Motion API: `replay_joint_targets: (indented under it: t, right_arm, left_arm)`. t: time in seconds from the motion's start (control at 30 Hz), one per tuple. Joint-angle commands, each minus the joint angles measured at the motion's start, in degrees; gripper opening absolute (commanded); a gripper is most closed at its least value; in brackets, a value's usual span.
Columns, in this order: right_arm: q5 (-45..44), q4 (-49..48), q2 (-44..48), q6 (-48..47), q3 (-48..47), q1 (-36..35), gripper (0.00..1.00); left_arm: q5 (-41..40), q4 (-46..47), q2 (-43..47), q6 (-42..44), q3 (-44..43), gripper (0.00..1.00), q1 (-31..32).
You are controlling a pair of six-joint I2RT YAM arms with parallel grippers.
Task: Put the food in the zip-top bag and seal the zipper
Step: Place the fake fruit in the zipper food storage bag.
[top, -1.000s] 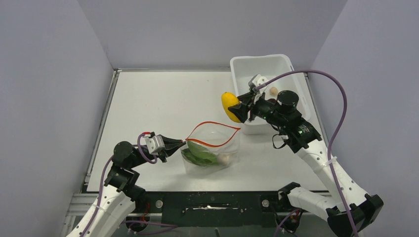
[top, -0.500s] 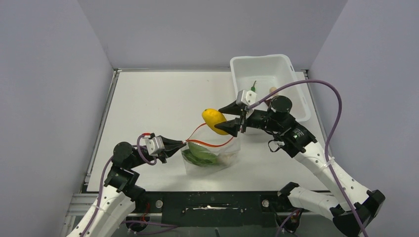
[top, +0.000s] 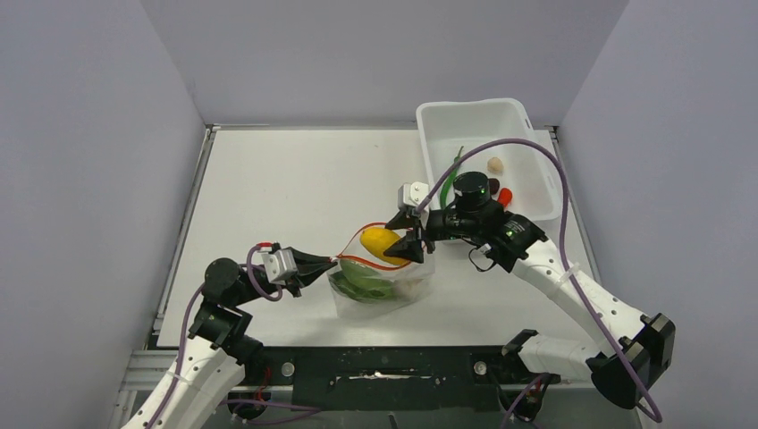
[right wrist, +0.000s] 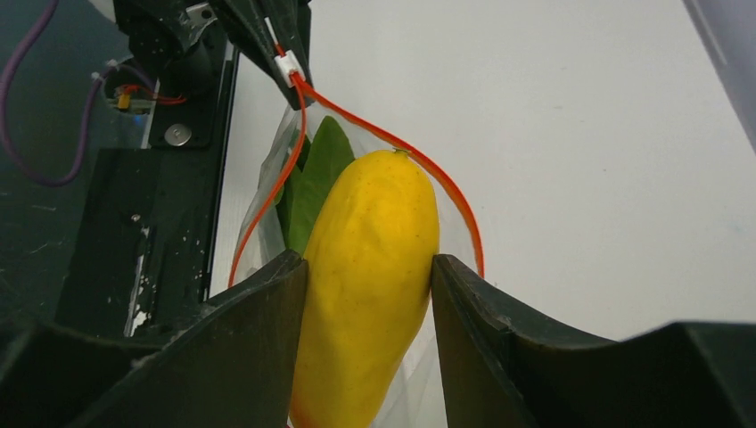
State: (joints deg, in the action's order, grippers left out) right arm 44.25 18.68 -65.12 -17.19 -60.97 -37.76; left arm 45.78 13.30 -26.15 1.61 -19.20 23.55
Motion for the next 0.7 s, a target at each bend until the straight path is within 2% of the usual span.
replay_joint_targets:
  t: [0.0,0.17,0.4,0.57,0.67]
  right_arm:
    - [4.6,2.7,-1.4,-3.2,-3.5,-1.8,0.41]
    - [7.4,4.3,-6.3,-5.2,-6.5,-4.6,0.43]
    - [3.6,3.5,-13.0,-6.8,-10.6,-9.1,0.43]
    - [4.2,1.6,-15.4,-6.5,-9.4,-9.8,0.43]
    - [6.2,4.0,-17.4,-8.9,-8.7,-9.8,0.43]
  left_arm:
    - [1.5,3.9,0.4,-1.0,-0.2,0.00,0.2]
    - [2.1,4.2,0.6,-1.2,0.0,0.00,0.3]
    - [2.9,4.2,0.1,-1.1,-0.2,0.00,0.2]
    - [3.5,4.6,0.4,-1.1,0.0,0.00,0.3]
    - [3.0,4.5,0.8,-0.9,0.0,0.00,0.2]
